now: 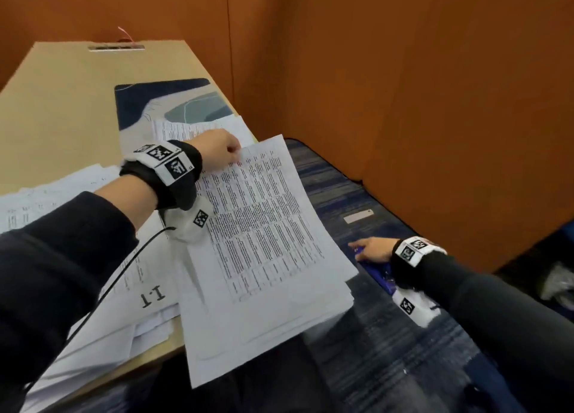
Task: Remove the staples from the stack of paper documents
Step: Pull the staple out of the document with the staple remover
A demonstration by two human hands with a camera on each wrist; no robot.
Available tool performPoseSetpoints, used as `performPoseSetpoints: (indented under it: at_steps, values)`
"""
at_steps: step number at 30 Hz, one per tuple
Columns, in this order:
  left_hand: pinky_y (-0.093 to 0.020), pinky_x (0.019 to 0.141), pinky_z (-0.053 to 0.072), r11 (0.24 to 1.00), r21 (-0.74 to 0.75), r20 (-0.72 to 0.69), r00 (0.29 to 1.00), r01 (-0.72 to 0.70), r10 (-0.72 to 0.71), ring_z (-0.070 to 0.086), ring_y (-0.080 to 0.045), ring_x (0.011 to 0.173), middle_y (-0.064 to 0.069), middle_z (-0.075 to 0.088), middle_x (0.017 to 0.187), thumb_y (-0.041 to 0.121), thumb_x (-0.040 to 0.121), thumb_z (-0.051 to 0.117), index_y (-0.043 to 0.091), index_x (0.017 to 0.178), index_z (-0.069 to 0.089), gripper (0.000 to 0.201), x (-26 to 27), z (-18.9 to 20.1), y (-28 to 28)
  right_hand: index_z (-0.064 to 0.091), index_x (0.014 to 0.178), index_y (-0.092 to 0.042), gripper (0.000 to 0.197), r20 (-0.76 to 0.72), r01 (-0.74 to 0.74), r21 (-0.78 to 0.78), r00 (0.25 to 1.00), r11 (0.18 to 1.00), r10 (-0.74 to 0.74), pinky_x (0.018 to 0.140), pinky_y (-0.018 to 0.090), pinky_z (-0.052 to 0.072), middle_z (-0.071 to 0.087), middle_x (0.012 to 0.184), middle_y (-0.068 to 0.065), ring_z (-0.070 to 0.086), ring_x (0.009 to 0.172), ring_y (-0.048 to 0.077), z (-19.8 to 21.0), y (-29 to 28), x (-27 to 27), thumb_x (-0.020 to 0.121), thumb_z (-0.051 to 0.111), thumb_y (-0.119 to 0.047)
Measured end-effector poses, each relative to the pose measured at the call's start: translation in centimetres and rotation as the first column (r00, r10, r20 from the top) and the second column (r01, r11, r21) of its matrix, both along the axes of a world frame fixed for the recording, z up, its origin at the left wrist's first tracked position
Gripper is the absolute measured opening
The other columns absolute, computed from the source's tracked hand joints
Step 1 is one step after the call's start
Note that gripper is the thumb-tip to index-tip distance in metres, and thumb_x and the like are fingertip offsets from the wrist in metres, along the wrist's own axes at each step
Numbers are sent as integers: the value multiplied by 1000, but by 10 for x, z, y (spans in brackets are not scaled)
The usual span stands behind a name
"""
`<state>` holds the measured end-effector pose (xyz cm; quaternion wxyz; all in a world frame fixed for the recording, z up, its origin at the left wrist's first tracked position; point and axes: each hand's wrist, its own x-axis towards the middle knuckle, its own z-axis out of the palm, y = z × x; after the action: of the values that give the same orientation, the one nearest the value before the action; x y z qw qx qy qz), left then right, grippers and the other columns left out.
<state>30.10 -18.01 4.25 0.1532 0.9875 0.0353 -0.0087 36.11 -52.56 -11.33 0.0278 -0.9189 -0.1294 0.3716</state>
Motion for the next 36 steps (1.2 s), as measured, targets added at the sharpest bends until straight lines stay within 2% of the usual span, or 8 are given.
performPoseSetpoints:
  at_steps: [6,10,15,19,23,27,31,36]
  values:
    - [-27,79,40,1000,2,-163,986,17,-17,53,-17,92,-5,62,112,23,92,60,14,113,59,22,-13,-33,-14,35,150,-10,55,112,-60,-308,989,950,99,109,33,35,39,154,11,41,138,29,-19,13,-6,102,42,-34]
    - [-31,84,43,994,-22,-128,987,-103,99,55,-21,96,-7,61,116,30,90,63,12,119,56,35,-34,-14,11,62,122,-8,42,116,-65,-394,986,917,120,90,32,47,64,127,11,60,116,28,-10,13,-6,93,56,-38]
    - [-35,79,50,963,155,-295,920,-221,258,63,-27,81,-20,67,98,56,77,63,-1,110,62,65,-69,11,49,57,69,-18,34,117,-144,-480,967,866,226,90,36,54,60,76,2,62,85,26,-3,11,11,71,63,-51]
    - [-32,79,56,946,179,-412,852,-272,323,69,-18,79,-3,70,87,68,72,63,3,113,57,77,-91,-3,62,71,96,-17,33,90,-200,-556,950,807,298,81,30,49,67,106,9,59,90,25,15,24,11,76,68,-43]
    - [-27,77,55,937,-2,-397,861,-348,319,72,-18,79,-4,75,85,53,73,74,0,115,57,70,-103,-21,60,62,76,-23,20,109,-198,-617,937,762,332,93,33,50,61,106,8,59,94,27,23,31,5,79,64,-43]
    - [-26,61,58,821,-347,-455,847,-453,274,66,-21,68,-16,70,89,22,76,79,-3,105,61,42,-111,-31,54,44,144,-21,49,215,-147,-539,928,830,304,109,37,36,41,153,7,42,137,29,20,26,-6,96,50,-31]
    - [-24,57,58,781,-420,-454,852,-462,259,62,-23,69,-18,67,92,14,79,76,-1,102,60,31,-111,-31,48,40,142,-25,51,181,-113,-393,963,913,197,96,37,47,56,135,11,57,112,30,20,24,-8,92,51,-18]
    - [-26,57,59,735,-473,-511,831,-487,221,67,-26,76,-17,71,96,10,79,75,5,101,61,26,-110,-34,45,44,143,-33,55,142,-127,-298,974,946,175,91,30,45,53,139,7,55,120,26,21,19,-8,91,55,-16]
